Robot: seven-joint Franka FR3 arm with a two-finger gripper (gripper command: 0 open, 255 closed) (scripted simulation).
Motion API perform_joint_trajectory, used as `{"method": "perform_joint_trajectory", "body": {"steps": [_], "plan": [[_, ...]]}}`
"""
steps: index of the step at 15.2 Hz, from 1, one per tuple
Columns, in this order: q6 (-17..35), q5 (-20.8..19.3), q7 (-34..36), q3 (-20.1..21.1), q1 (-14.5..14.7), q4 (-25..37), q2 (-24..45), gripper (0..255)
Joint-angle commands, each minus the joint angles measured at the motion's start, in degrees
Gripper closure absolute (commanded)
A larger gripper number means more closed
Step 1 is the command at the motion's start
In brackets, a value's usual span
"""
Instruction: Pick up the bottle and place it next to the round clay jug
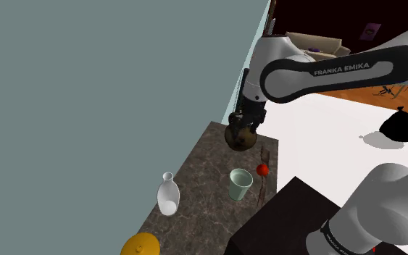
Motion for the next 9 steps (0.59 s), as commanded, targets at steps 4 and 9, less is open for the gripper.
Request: {"method": "perform_joint_trajectory", "body": {"steps": [4,9], "plan": [[7.23,0.07,4.30,3.30,0.97,2.29,9.55,0],[12.90,-1.71,9.28,6.16,1.87,6.88,20.03,0]]}}
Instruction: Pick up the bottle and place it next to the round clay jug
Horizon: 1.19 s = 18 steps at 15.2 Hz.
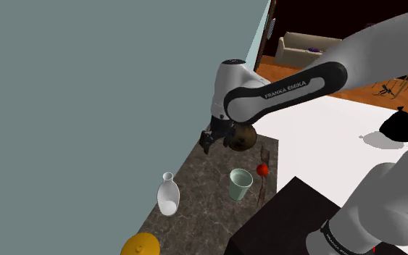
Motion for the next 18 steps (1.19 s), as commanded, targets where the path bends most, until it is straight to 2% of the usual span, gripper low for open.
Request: {"method": "perform_joint_trajectory", "body": {"steps": [1,9,18], "plan": [[2.08,-0.89,1.92,0.87,0.40,1.65,3.82,0],[7.16,-7.01,10.52,2.26,3.81,13.31,21.42,0],[7.53,-12.02,16.86,0.63,9.97,31.29,40.45,0]]}}
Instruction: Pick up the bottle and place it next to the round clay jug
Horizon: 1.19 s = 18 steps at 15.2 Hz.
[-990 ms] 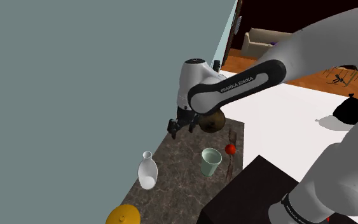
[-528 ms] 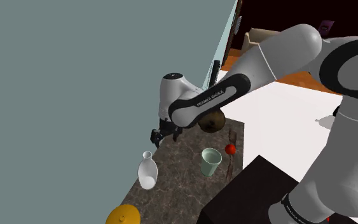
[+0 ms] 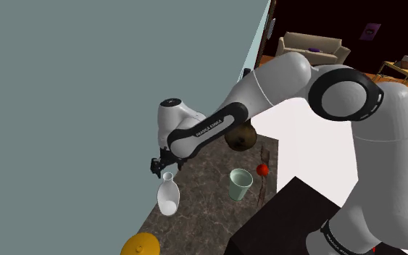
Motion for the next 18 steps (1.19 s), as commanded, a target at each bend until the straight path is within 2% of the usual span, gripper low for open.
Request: {"method": "perform_joint_trajectory", "body": {"steps": [1,8,15,16,18], "plan": [[0.31,-0.48,0.33,-0.37,0.56,2.12,2.45,0],[3.54,-1.49,0.95,-1.22,1.26,2.55,6.15,0],[3.53,-1.49,0.94,-1.22,1.26,2.56,6.15,0],[3.53,-1.49,0.94,-1.22,1.26,2.56,6.15,255],[3.53,-1.49,0.94,-1.22,1.26,2.56,6.15,255]]}}
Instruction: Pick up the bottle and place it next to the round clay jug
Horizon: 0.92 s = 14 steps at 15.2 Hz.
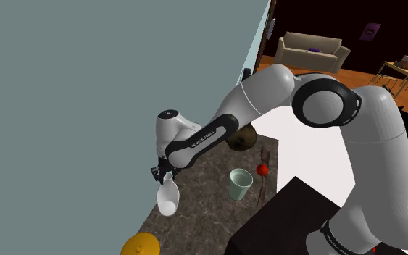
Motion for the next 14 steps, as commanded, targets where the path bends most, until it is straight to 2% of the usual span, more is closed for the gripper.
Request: {"method": "perform_joint_trajectory", "body": {"steps": [1,7,14], "plan": [[0.01,0.01,0.00,0.01,0.01,-0.02,0.03,255],[0.01,0.01,0.00,0.01,0.01,-0.02,0.04,255],[-3.51,1.07,-0.59,0.91,-0.65,-0.30,-3.80,255]]}}
